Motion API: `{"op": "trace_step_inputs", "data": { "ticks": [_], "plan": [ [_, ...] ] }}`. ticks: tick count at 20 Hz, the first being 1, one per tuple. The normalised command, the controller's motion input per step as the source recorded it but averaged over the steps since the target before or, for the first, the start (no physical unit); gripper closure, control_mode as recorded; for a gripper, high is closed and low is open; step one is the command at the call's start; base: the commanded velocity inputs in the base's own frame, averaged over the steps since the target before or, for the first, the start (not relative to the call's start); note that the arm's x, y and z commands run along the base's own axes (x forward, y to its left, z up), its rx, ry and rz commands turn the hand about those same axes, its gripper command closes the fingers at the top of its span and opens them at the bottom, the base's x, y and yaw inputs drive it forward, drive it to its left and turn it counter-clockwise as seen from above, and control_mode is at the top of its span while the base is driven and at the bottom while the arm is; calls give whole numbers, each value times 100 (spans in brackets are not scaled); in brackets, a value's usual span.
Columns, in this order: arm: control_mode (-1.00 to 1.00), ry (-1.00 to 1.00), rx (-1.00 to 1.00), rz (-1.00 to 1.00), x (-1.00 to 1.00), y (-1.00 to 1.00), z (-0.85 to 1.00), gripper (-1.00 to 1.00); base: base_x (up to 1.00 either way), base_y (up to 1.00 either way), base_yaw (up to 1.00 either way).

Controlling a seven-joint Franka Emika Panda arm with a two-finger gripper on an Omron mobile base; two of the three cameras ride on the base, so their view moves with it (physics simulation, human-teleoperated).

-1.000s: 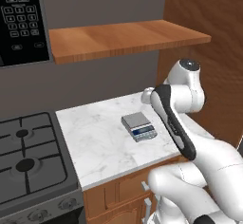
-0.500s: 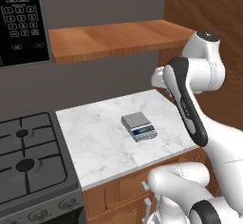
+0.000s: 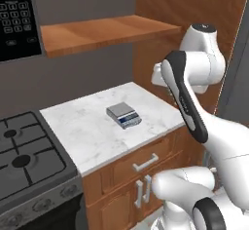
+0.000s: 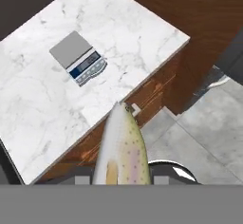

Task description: Take the fish from the fridge and place it on the digital scale on the counter by the fridge. Wait a few seconds for a reading, then move it to the plate on the dining counter.

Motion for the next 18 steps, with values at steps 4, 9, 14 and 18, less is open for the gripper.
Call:
{"op": "trace_step_inputs", "data": {
  "ticks": [4, 9, 14, 18],
  "plan": [
    [100, 0, 0, 0, 0, 0, 0, 100, -99, 32, -73],
    [100, 0, 0, 0, 0, 0, 0, 100, -92, 31, -78],
    [100, 0, 0, 0, 0, 0, 0, 100, -84, 30, -80],
    [100, 0, 0, 0, 0, 0, 0, 100, -76, 29, -81]
  ]
}}
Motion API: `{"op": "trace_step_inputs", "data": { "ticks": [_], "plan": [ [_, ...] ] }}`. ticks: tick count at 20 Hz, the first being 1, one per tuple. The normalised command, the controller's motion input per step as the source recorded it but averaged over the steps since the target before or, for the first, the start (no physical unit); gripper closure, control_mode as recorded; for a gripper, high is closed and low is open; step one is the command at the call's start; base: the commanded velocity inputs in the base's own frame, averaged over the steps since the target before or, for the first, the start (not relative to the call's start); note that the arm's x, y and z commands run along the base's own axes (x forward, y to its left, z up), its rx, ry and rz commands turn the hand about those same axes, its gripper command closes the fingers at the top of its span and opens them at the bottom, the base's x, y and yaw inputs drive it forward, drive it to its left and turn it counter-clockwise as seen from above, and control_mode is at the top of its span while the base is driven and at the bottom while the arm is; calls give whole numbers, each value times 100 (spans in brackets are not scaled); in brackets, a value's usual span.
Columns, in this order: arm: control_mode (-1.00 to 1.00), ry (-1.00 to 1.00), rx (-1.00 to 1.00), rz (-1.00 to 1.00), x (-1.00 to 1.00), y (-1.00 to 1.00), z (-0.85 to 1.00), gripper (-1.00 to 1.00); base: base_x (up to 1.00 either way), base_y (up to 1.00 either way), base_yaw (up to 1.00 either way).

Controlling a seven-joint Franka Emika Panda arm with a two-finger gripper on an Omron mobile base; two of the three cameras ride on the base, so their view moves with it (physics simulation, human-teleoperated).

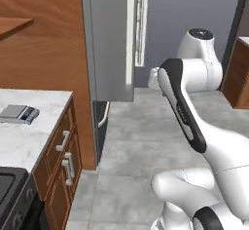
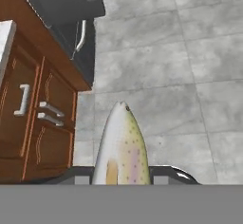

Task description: Take the fish from the fridge and place it on the digital scale on the counter by the fridge. Wait a few seconds for a reading, then move it to the plate on the dining counter.

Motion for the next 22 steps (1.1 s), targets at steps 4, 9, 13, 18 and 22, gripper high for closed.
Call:
{"op": "trace_step_inputs", "data": {
  "ticks": [4, 9, 13, 18, 22],
  "plan": [
    [100, 0, 0, 0, 0, 0, 0, 100, -71, 32, -81],
    [100, 0, 0, 0, 0, 0, 0, 100, -69, 30, -81],
    [100, 0, 0, 0, 0, 0, 0, 100, -68, 28, -80],
    [100, 0, 0, 0, 0, 0, 0, 100, -57, 12, -82],
    [100, 0, 0, 0, 0, 0, 0, 100, -48, 0, -80]
  ]
}}
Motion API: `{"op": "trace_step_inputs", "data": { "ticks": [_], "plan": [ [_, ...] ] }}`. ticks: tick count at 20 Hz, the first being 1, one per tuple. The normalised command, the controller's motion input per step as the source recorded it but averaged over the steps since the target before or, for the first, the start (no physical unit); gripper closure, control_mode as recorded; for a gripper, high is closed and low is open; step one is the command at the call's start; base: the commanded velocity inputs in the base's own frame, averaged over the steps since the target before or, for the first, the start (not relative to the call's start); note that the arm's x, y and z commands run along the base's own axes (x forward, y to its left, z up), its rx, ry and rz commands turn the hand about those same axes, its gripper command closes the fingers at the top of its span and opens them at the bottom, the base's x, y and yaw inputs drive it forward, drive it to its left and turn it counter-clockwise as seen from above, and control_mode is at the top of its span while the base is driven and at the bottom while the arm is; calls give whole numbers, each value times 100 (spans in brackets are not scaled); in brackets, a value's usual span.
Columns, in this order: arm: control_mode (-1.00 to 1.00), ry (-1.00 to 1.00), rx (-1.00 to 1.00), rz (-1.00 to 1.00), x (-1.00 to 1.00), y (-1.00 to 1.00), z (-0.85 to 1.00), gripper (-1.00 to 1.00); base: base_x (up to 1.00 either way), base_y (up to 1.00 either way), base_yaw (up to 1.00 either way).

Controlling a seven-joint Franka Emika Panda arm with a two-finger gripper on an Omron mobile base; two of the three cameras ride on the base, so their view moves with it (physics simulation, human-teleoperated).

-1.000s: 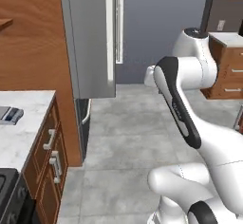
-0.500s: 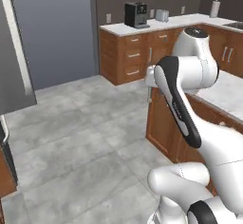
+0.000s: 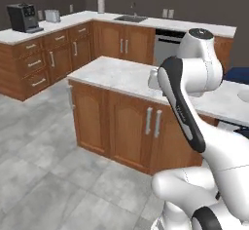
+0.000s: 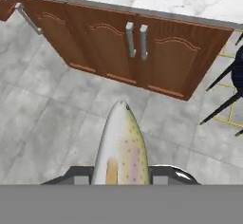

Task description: Take the fish from the fridge and place it on the digital scale on the counter by the fridge. Wait a few seconds for a reading, then move it to the plate on the dining counter.

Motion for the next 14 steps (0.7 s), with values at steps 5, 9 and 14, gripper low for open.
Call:
{"op": "trace_step_inputs", "data": {
  "ticks": [5, 9, 14],
  "plan": [
    [100, 0, 0, 0, 0, 0, 0, 100, -29, -12, -77],
    [100, 0, 0, 0, 0, 0, 0, 100, -3, -15, -72],
    [100, 0, 0, 0, 0, 0, 0, 100, 43, -6, -47]
  ]
}}
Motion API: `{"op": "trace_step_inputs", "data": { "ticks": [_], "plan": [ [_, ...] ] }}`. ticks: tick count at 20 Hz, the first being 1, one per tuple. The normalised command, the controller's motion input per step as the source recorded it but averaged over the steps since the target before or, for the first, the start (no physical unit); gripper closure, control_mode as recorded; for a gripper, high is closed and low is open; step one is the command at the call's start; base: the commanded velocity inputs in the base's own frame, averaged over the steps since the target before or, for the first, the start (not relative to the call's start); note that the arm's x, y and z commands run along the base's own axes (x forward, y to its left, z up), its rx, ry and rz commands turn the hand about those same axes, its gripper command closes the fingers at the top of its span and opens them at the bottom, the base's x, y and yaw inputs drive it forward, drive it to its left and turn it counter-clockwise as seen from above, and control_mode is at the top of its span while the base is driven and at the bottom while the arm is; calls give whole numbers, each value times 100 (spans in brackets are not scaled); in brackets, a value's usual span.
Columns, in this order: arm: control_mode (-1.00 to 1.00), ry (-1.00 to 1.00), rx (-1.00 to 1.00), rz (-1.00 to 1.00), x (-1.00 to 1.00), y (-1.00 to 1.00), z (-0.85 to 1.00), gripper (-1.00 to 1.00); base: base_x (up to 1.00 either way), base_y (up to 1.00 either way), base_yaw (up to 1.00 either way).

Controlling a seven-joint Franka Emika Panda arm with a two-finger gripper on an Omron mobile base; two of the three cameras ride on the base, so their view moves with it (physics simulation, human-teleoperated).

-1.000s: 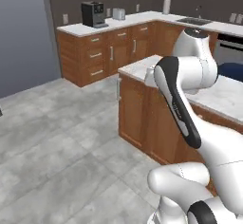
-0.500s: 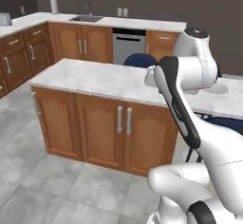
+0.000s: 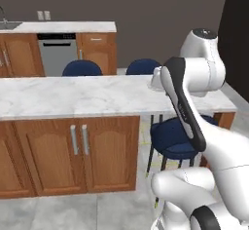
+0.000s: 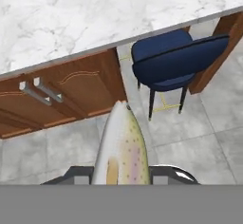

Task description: Take the fish from the fridge and place it on the digital scale on the counter by the fridge. Wait a few seconds for a reading, then move it to the plate on the dining counter.

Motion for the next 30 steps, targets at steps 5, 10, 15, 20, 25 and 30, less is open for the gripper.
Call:
{"op": "trace_step_inputs", "data": {
  "ticks": [5, 10, 15, 20, 25, 30],
  "plan": [
    [100, 0, 0, 0, 0, 0, 0, 100, 93, 0, -22],
    [100, 0, 0, 0, 0, 0, 0, 100, 100, 0, -9],
    [-100, 3, 0, -1, 14, -1, -2, 100, 68, 0, -5],
    [-100, 10, -1, -6, 79, -37, -25, 100, 0, 0, 0],
    [-100, 8, -2, -4, 98, -50, -48, 100, 0, 0, 0],
    [-100, 9, -2, -2, 82, -37, -58, 100, 0, 0, 0]
  ]
}}
